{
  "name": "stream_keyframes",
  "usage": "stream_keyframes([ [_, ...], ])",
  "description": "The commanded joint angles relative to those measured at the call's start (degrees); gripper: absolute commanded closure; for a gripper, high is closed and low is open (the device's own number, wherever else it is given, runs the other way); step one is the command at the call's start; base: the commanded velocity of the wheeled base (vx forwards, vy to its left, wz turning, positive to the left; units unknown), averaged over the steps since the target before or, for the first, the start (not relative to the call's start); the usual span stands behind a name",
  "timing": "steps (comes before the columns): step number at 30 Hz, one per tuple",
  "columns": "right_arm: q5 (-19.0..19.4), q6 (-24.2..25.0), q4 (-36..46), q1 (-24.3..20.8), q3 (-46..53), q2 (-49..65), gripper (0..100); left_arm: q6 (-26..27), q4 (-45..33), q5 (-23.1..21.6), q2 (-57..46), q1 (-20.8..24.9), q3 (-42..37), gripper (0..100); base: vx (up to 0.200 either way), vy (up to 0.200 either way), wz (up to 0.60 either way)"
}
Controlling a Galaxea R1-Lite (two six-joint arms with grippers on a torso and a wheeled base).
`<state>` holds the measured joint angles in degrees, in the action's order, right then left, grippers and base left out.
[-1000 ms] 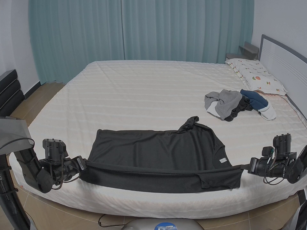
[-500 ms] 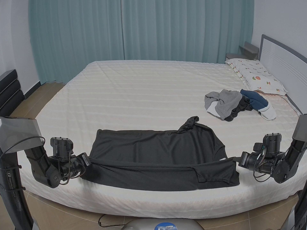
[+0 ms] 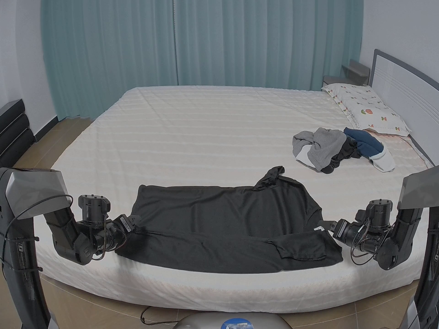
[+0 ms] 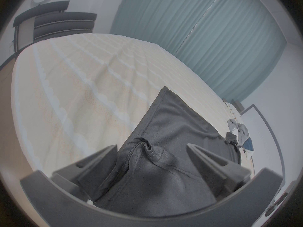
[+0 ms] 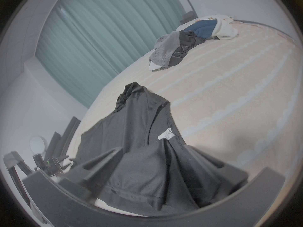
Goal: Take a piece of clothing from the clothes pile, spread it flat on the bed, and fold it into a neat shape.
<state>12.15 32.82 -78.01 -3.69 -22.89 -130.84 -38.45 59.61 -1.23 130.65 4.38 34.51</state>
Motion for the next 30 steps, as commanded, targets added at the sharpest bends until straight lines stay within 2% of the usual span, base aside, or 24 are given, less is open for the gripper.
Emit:
stream_keyframes([
  [1,0.0,3.5,-3.2,-0.3,2.0,-0.7,0,-2.3,0.1,-0.1,-0.2,-0.2,0.4,0,0.000,0.000,0.00],
  [10,1.6,13.1,-10.7,-0.2,6.0,-1.5,0,-6.1,0.6,-1.8,-5.6,-2.4,-2.8,0,0.000,0.000,0.00],
  [13,4.6,15.3,-11.1,0.2,6.6,-1.3,0,-6.9,2.4,-6.2,-8.0,-3.8,-5.3,0,0.000,0.000,0.00],
  [19,5.5,17.3,-11.1,0.4,7.8,-0.7,0,-9.9,4.4,-9.3,-8.1,-4.4,-7.4,0,0.000,0.000,0.00],
  [21,5.7,17.3,-11.1,0.4,7.8,-1.1,0,-10.0,6.0,-10.4,-7.8,-4.4,-8.3,0,0.200,0.000,0.00],
  [30,6.1,17.3,-11.2,0.2,8.4,-1.1,0,-9.9,11.3,-10.4,-5.8,-3.9,-11.3,0,0.022,0.000,0.00],
])
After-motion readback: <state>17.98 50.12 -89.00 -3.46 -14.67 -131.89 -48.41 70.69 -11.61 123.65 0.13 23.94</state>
